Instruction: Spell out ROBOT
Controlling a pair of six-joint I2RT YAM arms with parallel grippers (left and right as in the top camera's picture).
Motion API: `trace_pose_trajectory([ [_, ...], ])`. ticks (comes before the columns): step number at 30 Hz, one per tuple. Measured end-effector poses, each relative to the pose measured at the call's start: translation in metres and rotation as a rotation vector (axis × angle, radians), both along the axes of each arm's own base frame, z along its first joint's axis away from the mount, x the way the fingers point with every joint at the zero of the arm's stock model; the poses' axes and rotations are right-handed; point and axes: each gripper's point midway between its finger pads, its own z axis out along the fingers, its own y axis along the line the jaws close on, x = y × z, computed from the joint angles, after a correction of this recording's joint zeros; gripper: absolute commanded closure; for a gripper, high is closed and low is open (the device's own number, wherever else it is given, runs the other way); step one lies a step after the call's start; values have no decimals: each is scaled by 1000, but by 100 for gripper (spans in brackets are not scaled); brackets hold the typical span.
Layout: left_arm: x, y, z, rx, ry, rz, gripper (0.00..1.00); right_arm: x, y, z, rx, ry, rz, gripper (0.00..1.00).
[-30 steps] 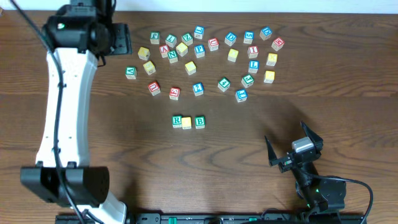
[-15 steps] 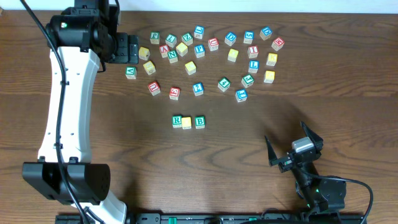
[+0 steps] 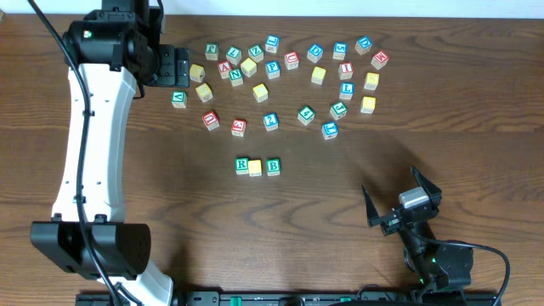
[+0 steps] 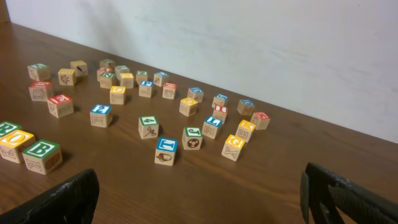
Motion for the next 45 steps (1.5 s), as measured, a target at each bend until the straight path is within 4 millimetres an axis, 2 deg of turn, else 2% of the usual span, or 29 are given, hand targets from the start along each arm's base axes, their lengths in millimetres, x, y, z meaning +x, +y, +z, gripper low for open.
trace_pose_trajectory([
  [12, 0, 0, 0, 0, 0, 0, 3, 0, 0, 1, 0, -4, -2, 1],
  [17, 0, 0, 0, 0, 0, 0, 2, 2, -5, 19, 6, -79, -29, 1],
  [23, 0, 0, 0, 0, 0, 0, 2, 4, -5, 22, 32, -48, -32, 1],
  [24, 0, 0, 0, 0, 0, 0, 2, 5, -5, 26, 32, -35, -32, 1],
  [26, 0, 0, 0, 0, 0, 0, 2, 10, -4, 47, 34, 4, -34, 1],
  [28, 0, 0, 0, 0, 0, 0, 3, 20, -3, 75, 35, 43, -32, 1],
  [29, 0, 0, 0, 0, 1, 0, 2, 32, -1, 101, 36, 57, -26, 1],
  [32, 0, 0, -1, 0, 3, 0, 2, 53, 6, 121, 30, 171, -2, 1],
  [34, 0, 0, -1, 0, 1, 0, 2, 78, 13, 140, 28, 266, 23, 1],
  [38, 0, 0, -1, 0, 2, 0, 2, 121, 27, 154, 31, 438, 75, 1],
  [41, 0, 0, -2, 1, 5, 0, 2, 154, 35, 154, 28, 579, 97, 1],
  [43, 0, 0, -2, 0, 7, 0, 2, 167, 40, 152, 19, 630, 108, 1],
  [45, 0, 0, -2, 0, 6, 0, 3, 187, 49, 157, 9, 648, 128, 1],
])
